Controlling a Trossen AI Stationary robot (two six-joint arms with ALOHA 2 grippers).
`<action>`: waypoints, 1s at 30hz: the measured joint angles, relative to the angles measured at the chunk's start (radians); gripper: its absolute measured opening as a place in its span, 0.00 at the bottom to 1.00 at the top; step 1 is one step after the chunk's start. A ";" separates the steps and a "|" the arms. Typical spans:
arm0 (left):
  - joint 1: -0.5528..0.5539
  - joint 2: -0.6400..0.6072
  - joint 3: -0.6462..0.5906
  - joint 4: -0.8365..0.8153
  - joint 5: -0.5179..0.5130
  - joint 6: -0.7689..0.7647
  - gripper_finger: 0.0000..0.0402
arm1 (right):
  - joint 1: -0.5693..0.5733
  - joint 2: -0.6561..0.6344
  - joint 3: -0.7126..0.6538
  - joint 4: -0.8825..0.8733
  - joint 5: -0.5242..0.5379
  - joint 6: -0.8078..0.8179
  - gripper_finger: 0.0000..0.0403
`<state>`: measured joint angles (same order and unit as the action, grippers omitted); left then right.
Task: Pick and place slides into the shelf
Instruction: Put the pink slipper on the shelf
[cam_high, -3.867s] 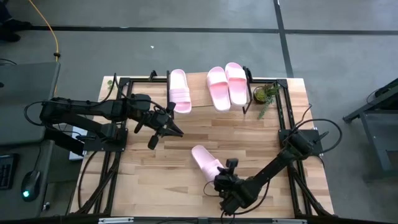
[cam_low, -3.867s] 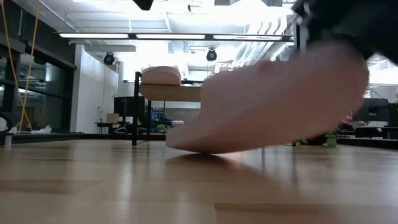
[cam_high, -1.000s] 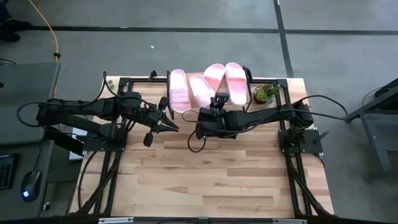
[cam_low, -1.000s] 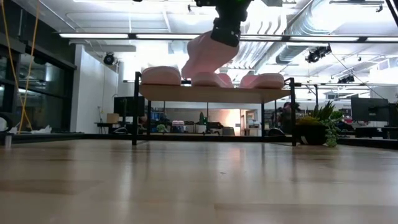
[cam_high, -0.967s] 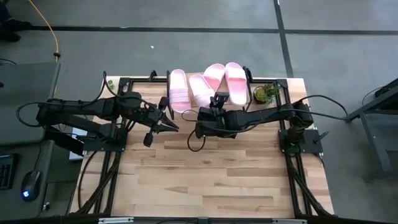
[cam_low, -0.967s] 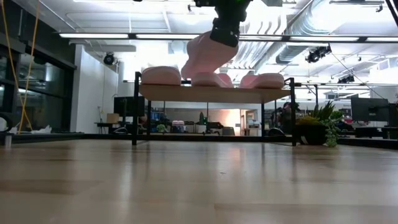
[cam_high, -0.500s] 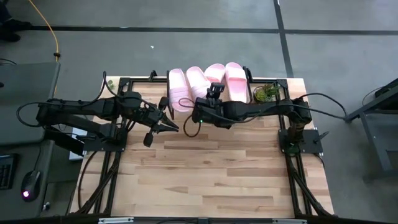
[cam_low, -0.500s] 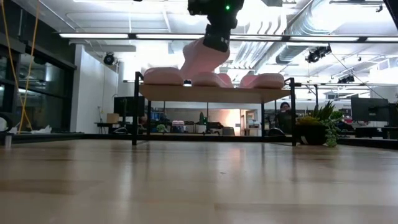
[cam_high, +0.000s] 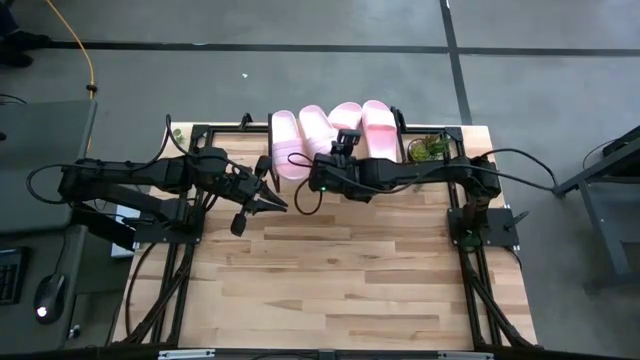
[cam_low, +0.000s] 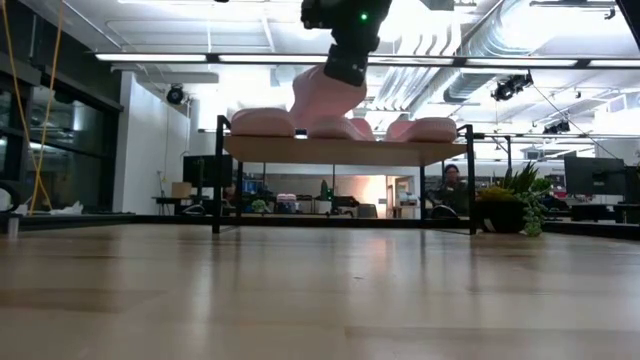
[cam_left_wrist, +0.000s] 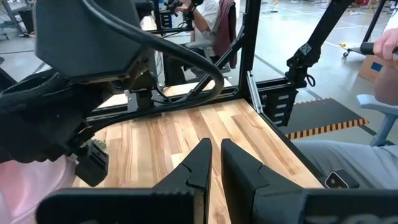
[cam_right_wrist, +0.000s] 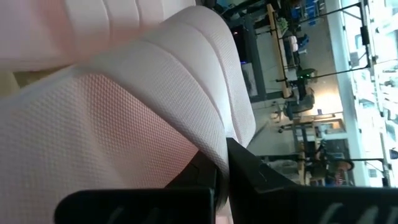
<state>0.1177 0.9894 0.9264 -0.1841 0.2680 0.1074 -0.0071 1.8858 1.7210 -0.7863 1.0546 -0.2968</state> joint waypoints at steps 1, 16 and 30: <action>0.000 0.000 0.000 0.000 0.000 0.000 0.06 | 0.000 0.000 0.000 0.002 -0.005 0.000 0.00; 0.000 0.000 0.000 0.001 0.000 -0.003 0.06 | -0.045 0.000 0.000 0.022 -0.196 0.000 0.00; 0.000 0.000 0.000 0.000 0.000 -0.008 0.06 | -0.062 0.000 0.000 0.000 -0.288 0.025 0.34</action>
<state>0.1177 0.9894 0.9264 -0.1841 0.2684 0.0998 -0.0693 1.8858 1.7210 -0.7859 0.7662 -0.2715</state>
